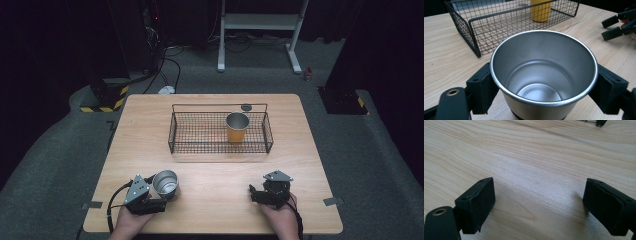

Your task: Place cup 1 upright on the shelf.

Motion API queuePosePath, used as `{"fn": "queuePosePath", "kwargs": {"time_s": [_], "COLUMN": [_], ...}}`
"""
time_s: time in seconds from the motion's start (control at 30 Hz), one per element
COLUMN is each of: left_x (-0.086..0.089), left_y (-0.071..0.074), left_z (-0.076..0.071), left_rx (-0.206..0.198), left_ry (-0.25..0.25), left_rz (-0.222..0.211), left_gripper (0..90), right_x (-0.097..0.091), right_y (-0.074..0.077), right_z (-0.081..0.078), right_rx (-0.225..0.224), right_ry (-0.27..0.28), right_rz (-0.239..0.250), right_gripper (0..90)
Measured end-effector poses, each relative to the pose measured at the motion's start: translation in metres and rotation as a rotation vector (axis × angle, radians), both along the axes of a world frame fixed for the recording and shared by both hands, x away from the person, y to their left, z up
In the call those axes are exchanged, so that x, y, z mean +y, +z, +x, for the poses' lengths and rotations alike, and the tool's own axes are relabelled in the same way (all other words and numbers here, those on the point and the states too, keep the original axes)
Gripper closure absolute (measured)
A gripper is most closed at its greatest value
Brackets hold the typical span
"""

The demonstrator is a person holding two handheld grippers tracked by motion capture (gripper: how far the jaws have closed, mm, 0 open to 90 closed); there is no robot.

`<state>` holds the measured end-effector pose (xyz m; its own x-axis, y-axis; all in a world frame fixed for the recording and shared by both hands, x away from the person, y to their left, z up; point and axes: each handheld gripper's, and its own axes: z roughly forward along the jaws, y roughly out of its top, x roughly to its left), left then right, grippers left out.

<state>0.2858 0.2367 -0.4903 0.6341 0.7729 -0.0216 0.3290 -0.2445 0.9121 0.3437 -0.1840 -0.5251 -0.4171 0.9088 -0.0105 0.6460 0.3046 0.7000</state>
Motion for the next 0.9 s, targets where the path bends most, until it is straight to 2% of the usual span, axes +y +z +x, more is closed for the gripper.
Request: {"fn": "queuePosePath", "kwargs": {"time_s": [0.17,0.3,0.4,0.77,0.9], "left_x": [-0.001,-0.002,-0.005,-0.021,-0.026], "left_y": [0.003,0.006,0.008,0.027,0.032], "left_z": [0.003,0.007,0.009,0.018,0.022], "left_rx": [0.009,0.024,0.021,0.016,-0.005], "left_ry": [0.019,0.036,0.052,0.085,0.098], "left_rz": [-0.021,-0.015,0.006,-0.008,0.000], "left_gripper": [18.7,18.7,18.7,18.8,18.8], "right_x": [0.000,-0.001,-0.001,-0.003,-0.003], "right_y": [0.000,0.000,0.000,0.000,0.000], "right_z": [0.000,0.001,0.002,0.005,0.006], "right_rx": [0.001,0.003,0.004,0.006,0.006], "right_ry": [0.006,0.010,0.010,0.030,0.040], "right_rz": [-0.001,0.000,0.000,-0.005,-0.006], "right_gripper": [10.2,10.0,8.6,8.5,8.4]}}
